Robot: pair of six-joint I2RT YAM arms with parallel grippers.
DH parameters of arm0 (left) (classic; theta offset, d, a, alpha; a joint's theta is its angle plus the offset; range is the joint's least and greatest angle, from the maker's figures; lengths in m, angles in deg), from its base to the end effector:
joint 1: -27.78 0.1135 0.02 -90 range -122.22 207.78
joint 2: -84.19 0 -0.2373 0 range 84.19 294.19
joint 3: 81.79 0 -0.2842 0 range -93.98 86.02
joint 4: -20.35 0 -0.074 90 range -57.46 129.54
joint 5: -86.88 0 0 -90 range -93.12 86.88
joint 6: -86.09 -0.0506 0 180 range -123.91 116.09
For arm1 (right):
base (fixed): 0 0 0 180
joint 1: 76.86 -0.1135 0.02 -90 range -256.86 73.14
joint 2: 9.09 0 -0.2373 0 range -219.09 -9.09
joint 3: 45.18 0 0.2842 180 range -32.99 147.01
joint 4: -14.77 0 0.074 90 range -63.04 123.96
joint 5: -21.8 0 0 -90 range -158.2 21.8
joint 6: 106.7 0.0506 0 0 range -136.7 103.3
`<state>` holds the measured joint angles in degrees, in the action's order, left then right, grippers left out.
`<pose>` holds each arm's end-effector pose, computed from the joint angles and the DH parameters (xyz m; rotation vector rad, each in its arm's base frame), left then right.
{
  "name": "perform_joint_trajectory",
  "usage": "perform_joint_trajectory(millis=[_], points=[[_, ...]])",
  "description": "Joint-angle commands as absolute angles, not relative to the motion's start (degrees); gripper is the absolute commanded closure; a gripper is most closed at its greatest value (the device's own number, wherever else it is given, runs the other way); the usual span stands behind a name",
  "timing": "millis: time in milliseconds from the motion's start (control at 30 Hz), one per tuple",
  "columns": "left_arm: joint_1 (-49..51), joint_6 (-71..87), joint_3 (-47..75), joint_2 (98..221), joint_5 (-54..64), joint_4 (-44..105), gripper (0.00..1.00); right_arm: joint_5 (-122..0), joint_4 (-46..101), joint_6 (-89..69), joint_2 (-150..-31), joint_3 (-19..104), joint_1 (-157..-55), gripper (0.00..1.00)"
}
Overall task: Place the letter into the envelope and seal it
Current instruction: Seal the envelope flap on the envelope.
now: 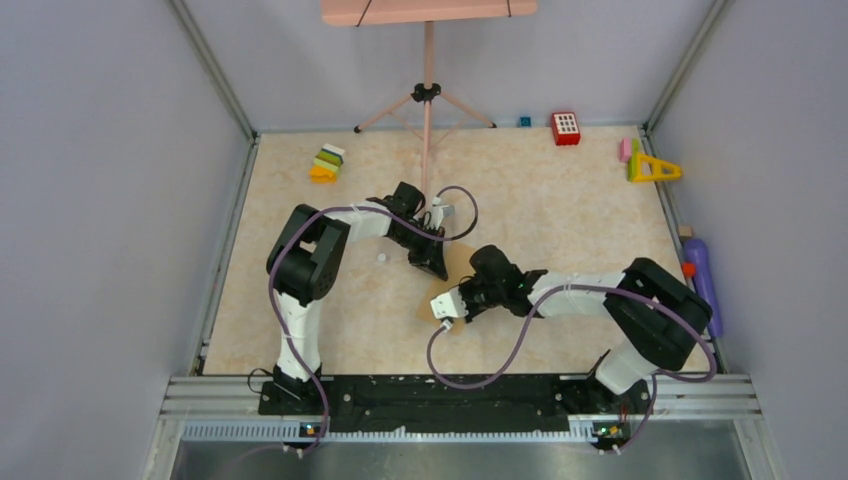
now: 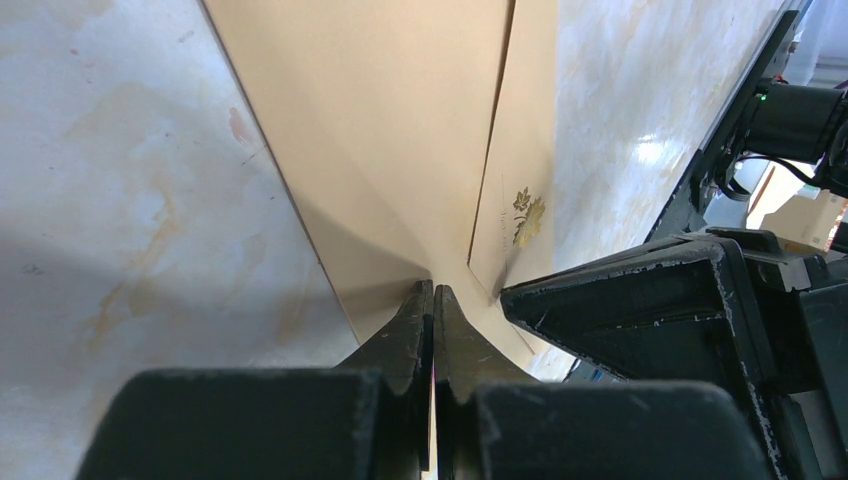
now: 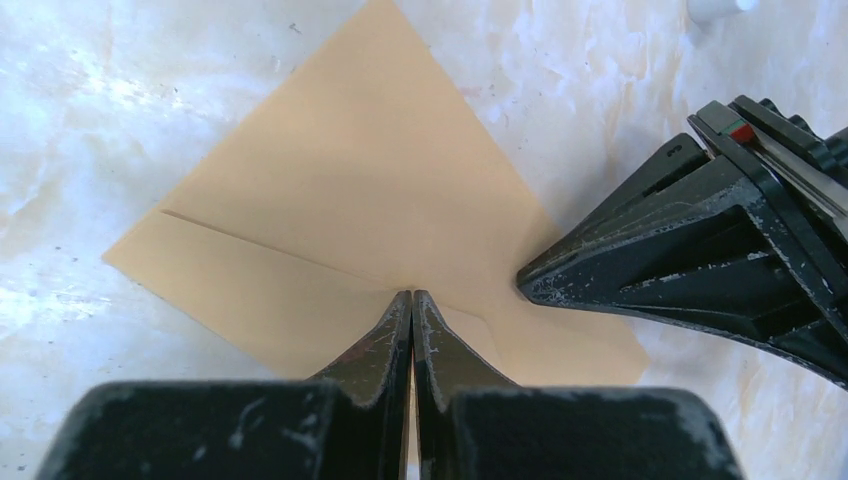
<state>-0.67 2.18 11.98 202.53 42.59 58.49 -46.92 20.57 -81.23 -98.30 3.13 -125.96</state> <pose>0.3435 -0.2273 0.0684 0.7408 2.6937 -1.2654 0.1921 0.2498 0.0765 -2.0451 1.1299 0.3096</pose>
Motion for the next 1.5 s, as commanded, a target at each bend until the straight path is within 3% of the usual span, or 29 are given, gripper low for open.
perform_joint_trajectory(millis=[0,300,400,600,700,900,1067,1233,1300,1467], points=[[-1.36,-0.09,12.28,202.76,35.72,57.94,1.00,-42.72,26.76,-80.91,-97.09,4.76,-127.60,1.00],[-1.33,-0.50,12.12,200.56,39.15,57.35,1.00,-46.08,30.75,-77.10,-94.35,9.90,-129.05,1.00],[-1.31,-1.36,12.39,197.11,40.49,56.48,0.82,-45.16,37.98,-75.94,-91.80,16.29,-127.33,1.00],[0.76,-3.22,12.88,190.12,46.79,55.37,0.46,-43.36,51.00,-75.71,-87.66,25.40,-125.72,0.71],[2.19,-8.37,12.02,186.72,47.30,59.07,0.39,-42.71,54.82,-76.99,-85.39,25.69,-125.65,0.60],[2.05,-16.50,15.64,185.07,40.31,69.10,0.34,-41.27,58.66,-76.74,-77.35,24.92,-121.74,0.38],[0.49,-19.02,20.91,185.74,39.53,70.85,0.31,-40.77,55.11,-73.28,-71.76,24.20,-115.80,0.34],[-2.19,-20.76,21.78,186.72,38.27,73.11,0.21,-47.99,47.83,-68.65,-68.64,21.32,-111.54,0.30],[-2.91,-20.95,21.66,187.38,38.05,73.61,0.11,-49.75,46.50,-67.53,-67.99,20.73,-110.65,0.29],[-5.82,-21.39,20.25,191.30,37.51,76.37,0.05,-52.88,46.04,-65.83,-66.71,21.19,-110.09,0.28]])
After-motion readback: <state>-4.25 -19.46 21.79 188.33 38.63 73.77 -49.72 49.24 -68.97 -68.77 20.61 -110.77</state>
